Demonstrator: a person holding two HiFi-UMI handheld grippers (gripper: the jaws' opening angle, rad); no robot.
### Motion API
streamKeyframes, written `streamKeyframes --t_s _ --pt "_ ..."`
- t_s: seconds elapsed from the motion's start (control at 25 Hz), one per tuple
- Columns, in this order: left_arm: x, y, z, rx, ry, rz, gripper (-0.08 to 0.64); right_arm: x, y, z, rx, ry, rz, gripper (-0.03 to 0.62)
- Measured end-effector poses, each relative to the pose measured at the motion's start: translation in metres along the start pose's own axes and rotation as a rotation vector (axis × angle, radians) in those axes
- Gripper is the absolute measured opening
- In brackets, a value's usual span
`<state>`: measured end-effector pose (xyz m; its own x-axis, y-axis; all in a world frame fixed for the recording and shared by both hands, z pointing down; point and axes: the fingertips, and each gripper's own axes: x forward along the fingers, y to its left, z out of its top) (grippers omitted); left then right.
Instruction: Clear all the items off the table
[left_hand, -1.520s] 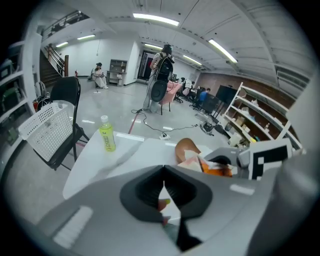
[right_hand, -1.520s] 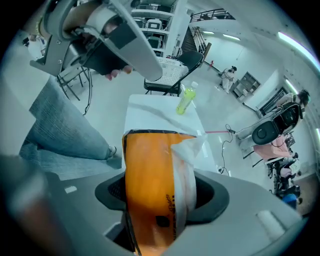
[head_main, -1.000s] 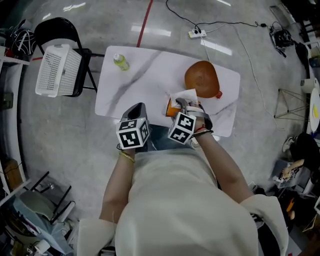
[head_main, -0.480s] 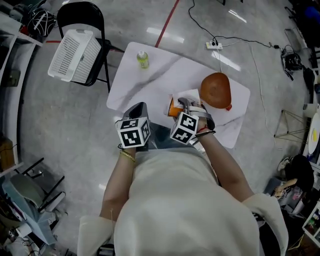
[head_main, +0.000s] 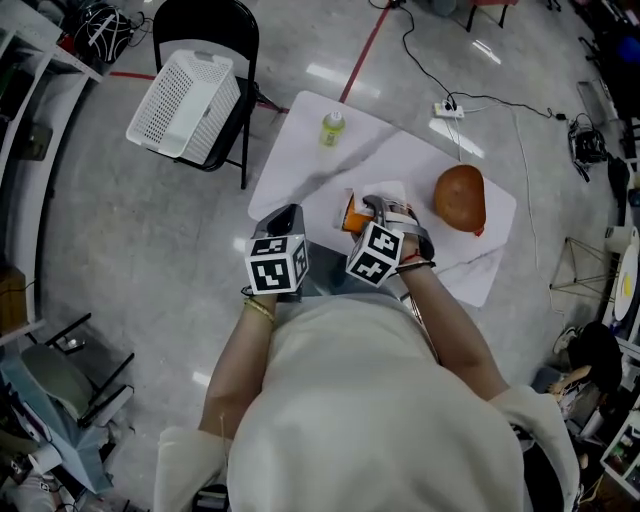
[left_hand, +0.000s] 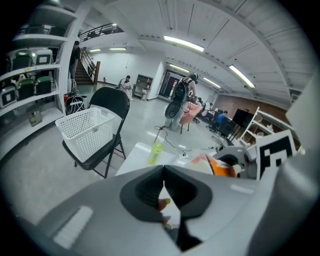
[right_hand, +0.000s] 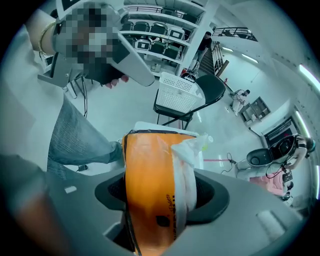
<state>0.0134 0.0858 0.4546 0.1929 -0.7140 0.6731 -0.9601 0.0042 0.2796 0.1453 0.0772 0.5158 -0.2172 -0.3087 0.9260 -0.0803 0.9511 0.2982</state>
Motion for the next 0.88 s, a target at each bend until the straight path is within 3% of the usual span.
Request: streamKeyframes --t_s 0.36,0.88 --pt "-0.024 0.088 0.021 0.028 -0.019 0.022 0.009 0.012 0.000 0.094 -0.038 -0.018 -0.011 0.298" --pt "-0.055 0.202 0.039 -0.015 -0.029 0.065 0.009 0.035 0.009 0.212 -0.069 -0.035 -0.003 0.298"
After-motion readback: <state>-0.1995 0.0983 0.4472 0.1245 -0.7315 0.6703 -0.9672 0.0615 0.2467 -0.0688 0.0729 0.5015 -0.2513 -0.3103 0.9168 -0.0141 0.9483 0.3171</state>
